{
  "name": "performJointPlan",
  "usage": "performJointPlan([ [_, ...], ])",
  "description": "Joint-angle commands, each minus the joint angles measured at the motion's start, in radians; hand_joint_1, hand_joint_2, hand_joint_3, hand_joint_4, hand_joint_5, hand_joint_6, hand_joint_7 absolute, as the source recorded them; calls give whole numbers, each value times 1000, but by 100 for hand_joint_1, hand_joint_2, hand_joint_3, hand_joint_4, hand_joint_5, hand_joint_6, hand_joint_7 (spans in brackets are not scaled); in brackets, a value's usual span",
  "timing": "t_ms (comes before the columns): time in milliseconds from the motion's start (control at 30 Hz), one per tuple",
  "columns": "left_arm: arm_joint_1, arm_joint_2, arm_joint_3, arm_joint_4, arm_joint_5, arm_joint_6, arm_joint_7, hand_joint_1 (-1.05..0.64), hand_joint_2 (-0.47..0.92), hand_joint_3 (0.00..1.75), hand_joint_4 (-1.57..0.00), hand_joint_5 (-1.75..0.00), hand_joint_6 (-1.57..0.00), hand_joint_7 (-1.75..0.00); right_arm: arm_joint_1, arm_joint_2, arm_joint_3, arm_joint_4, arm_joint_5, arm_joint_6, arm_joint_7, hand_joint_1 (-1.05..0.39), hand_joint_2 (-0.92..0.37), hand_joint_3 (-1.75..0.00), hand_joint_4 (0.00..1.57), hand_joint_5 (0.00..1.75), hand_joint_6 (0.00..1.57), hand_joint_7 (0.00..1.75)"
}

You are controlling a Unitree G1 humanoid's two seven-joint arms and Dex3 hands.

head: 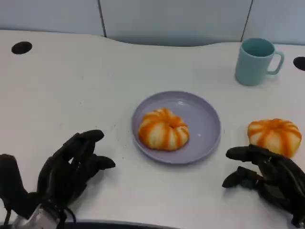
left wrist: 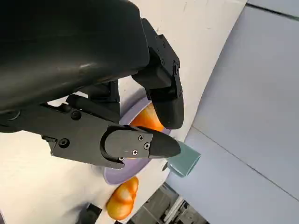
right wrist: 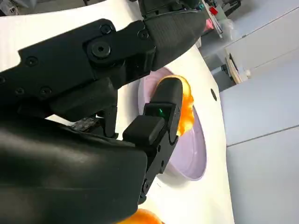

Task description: Grasp the bread from the table and place it into the plate.

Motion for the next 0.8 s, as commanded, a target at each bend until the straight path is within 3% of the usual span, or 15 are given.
performJointPlan([
  [33,12,18,-17,28,53,-87,7,-54,87,28,-45,-160,-51,-116,22,-19,1,0,-5,10,-7,-39,-92,-14,62,114,75,64],
  [167,8,17,-19,49,74,-119,16,-52,84,33,-45,-161,-54,-116,16,-26,0,7,-5,13,-2,-39,-92,-14,63,114,74,64],
  [300,5,16,-20,61,75,-127,11,-53,70,58,-46,-162,-53,-119,16,-31,-1,4,-3,16,0,-38,-92,-14,63,114,74,64],
  [533,-4,19,-24,92,92,-164,5,-55,65,67,-42,-163,-54,-118,-5,-35,-17,67,9,-1,22,-40,-92,-11,64,113,76,64],
  [800,-18,20,-19,134,84,-187,3,-56,56,77,-51,-160,-57,-114,-25,-37,-24,118,4,-30,22,-43,-92,-6,66,111,79,63],
])
